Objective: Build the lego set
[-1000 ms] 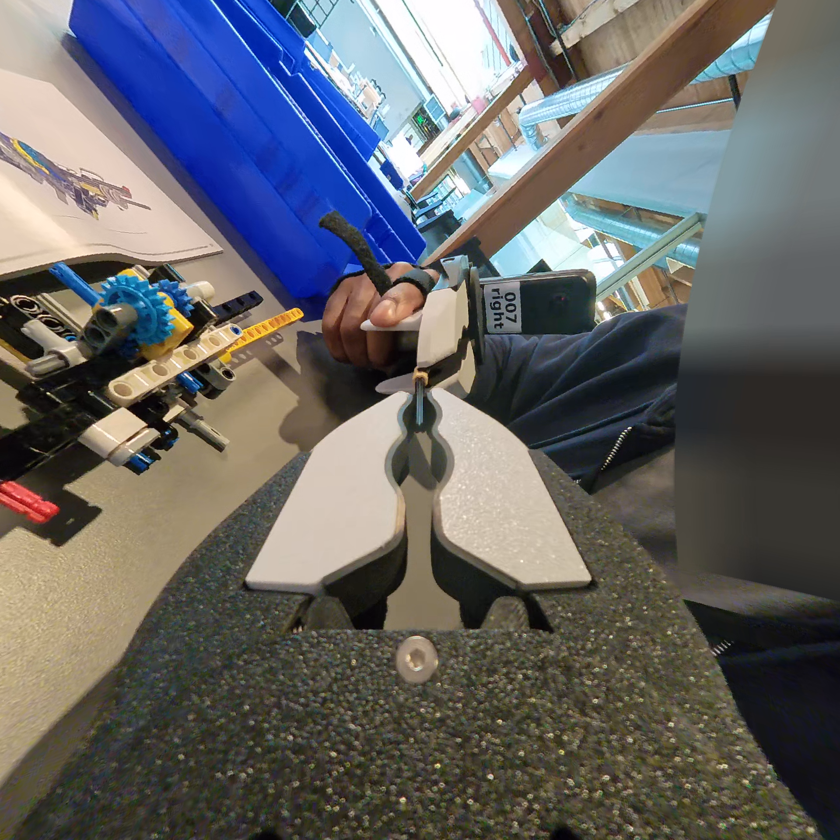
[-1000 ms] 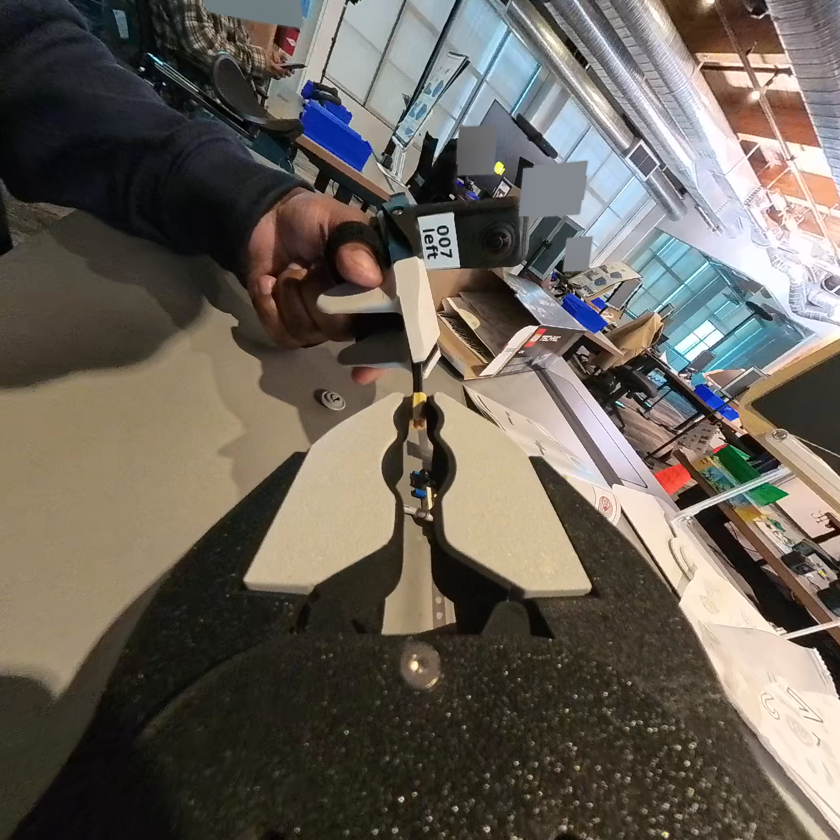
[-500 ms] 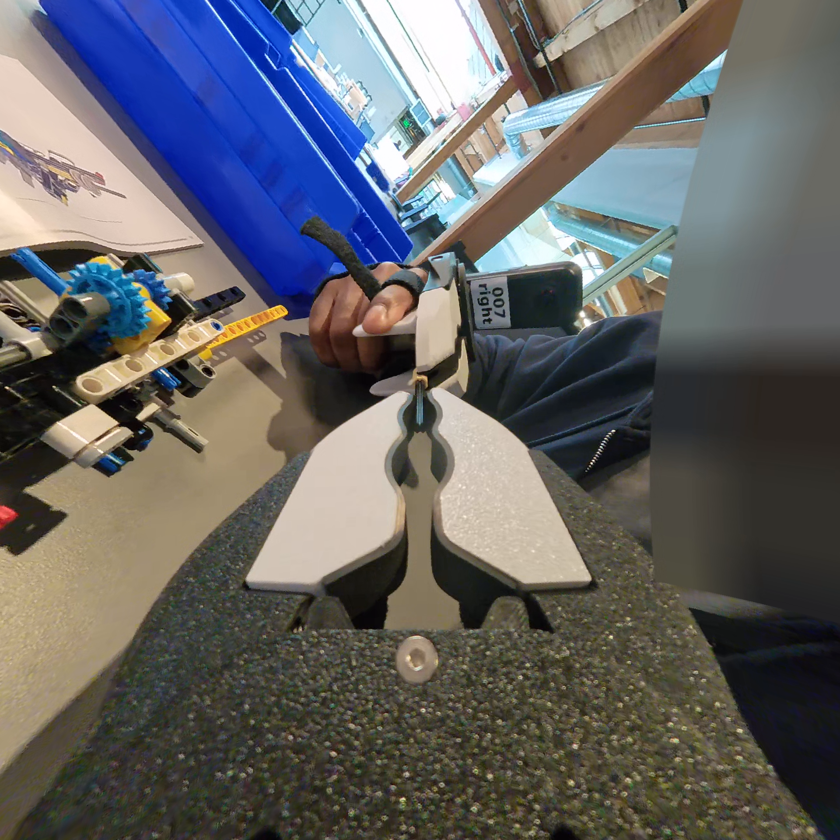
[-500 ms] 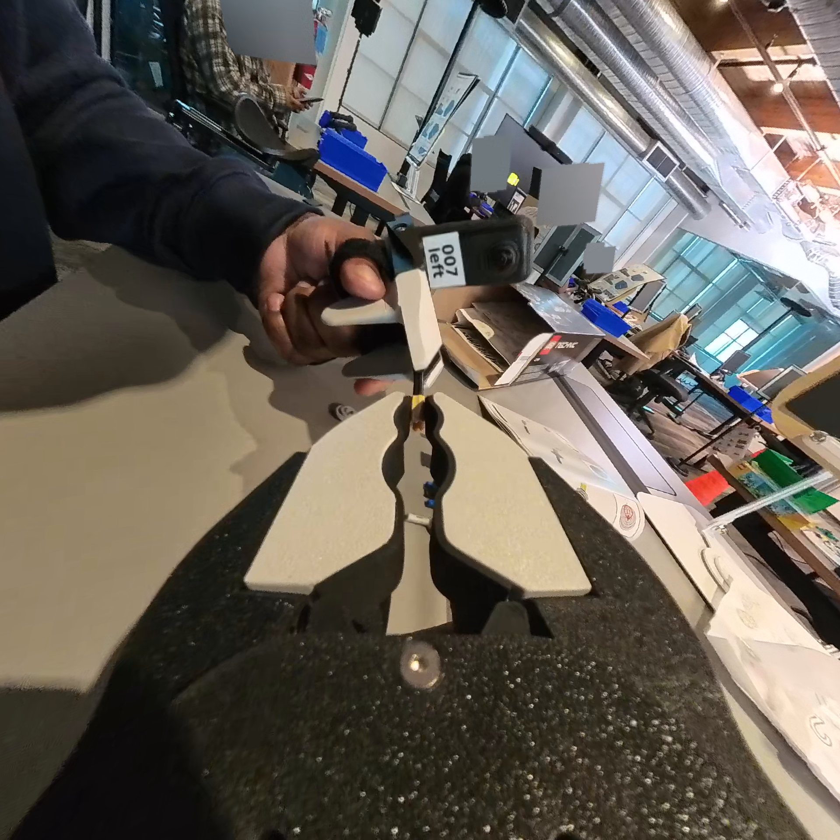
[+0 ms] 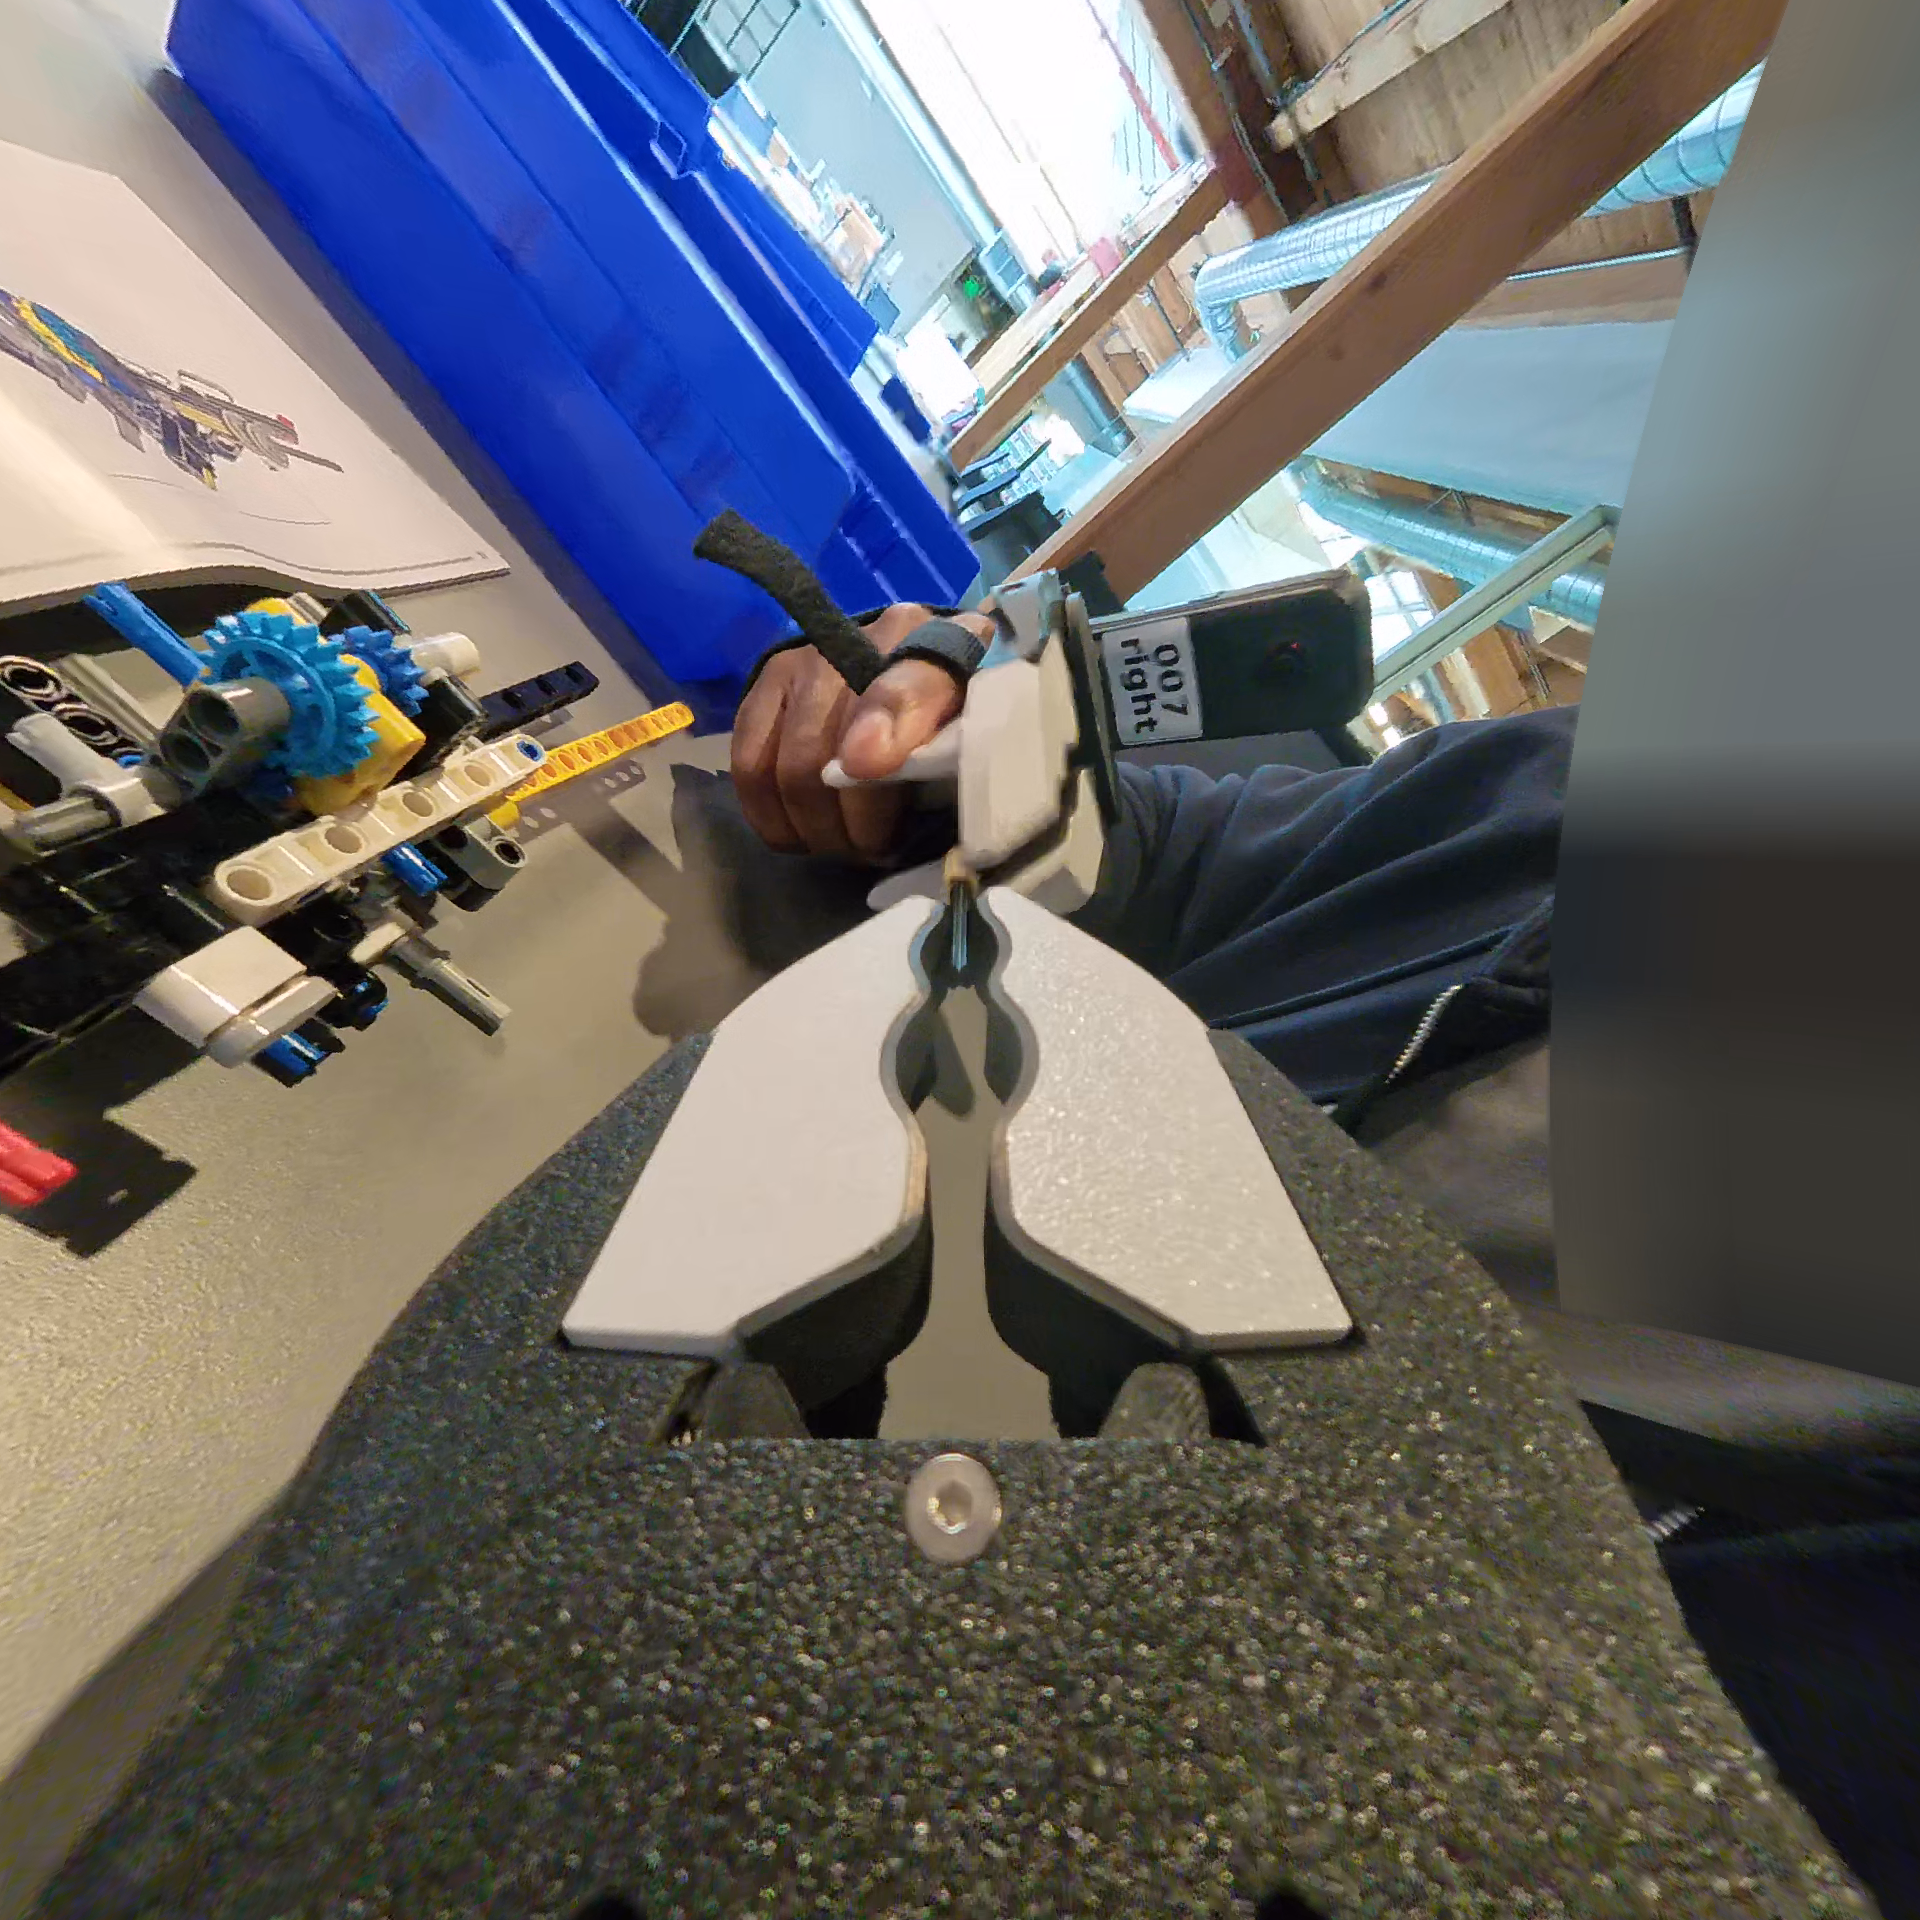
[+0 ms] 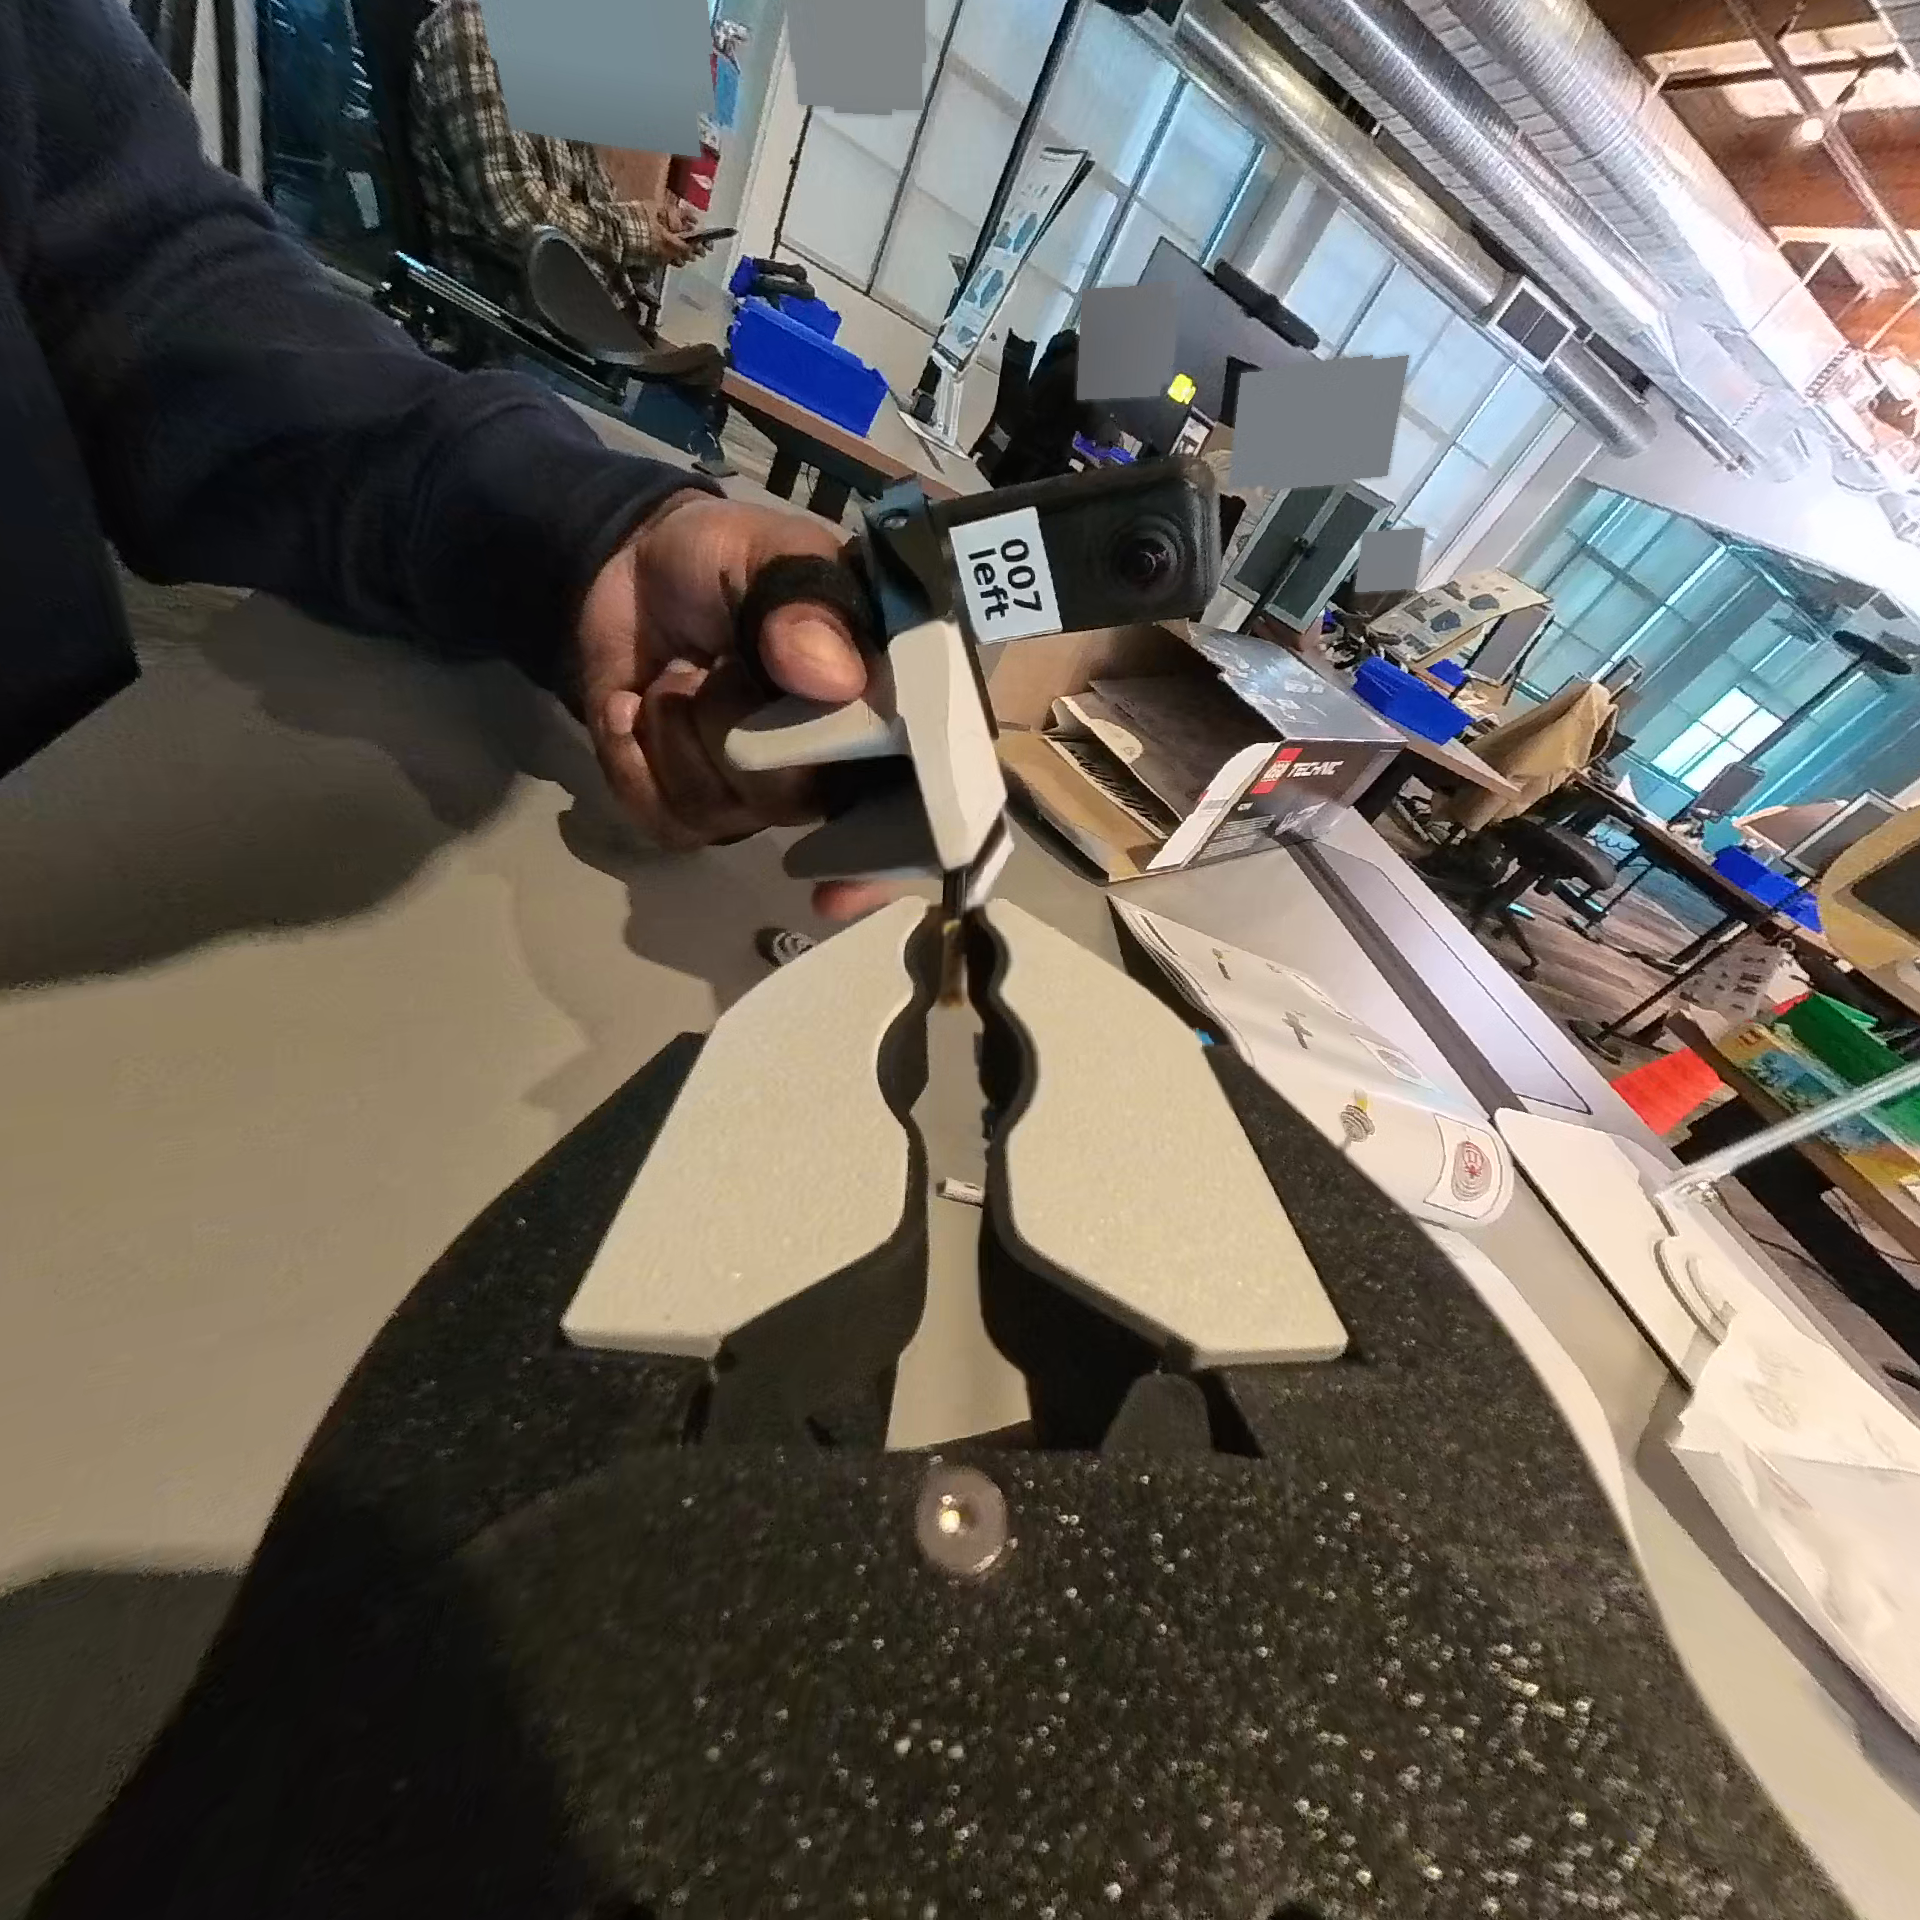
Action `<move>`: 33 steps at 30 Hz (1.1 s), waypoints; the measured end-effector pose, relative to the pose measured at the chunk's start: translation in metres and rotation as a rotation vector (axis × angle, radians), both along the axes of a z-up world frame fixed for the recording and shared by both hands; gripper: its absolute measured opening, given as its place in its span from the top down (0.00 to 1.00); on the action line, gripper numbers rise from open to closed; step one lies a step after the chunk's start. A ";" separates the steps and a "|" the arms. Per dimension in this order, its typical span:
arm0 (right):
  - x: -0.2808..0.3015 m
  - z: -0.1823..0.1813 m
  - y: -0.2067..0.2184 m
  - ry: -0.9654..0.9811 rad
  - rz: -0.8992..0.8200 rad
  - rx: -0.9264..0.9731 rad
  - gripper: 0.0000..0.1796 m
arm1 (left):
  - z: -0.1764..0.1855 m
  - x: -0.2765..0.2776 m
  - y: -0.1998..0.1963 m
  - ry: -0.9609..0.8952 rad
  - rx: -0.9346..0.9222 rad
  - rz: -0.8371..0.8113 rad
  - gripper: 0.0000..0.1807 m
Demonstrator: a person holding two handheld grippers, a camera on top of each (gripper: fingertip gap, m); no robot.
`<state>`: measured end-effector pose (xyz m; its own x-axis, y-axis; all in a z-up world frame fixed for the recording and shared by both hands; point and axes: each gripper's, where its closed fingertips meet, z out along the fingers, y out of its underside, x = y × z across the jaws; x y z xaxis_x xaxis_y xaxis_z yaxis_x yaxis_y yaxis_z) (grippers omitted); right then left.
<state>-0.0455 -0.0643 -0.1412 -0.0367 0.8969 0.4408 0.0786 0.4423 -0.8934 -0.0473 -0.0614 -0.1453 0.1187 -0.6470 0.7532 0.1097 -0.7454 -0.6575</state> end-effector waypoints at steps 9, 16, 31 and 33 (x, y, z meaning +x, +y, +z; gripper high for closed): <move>0.001 0.018 -0.003 0.057 -0.063 0.062 1.00 | -0.002 0.000 0.006 0.041 0.020 0.051 0.98; 0.015 0.021 0.014 0.071 -0.097 -0.076 0.95 | 0.017 -0.015 0.012 -0.084 0.032 0.090 0.98; 0.010 0.014 0.007 0.026 -0.075 -0.100 0.96 | 0.017 0.000 0.003 -0.157 -0.017 -0.001 0.98; 0.011 0.013 0.007 0.020 -0.067 -0.101 0.96 | 0.017 0.001 0.002 -0.153 -0.012 -0.004 0.98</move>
<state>-0.0349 -0.0578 -0.1279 0.0325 0.9368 0.3482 0.0867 0.3444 -0.9348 -0.0463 -0.0592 -0.1284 -0.0005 -0.6377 0.7703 0.2054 -0.7539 -0.6240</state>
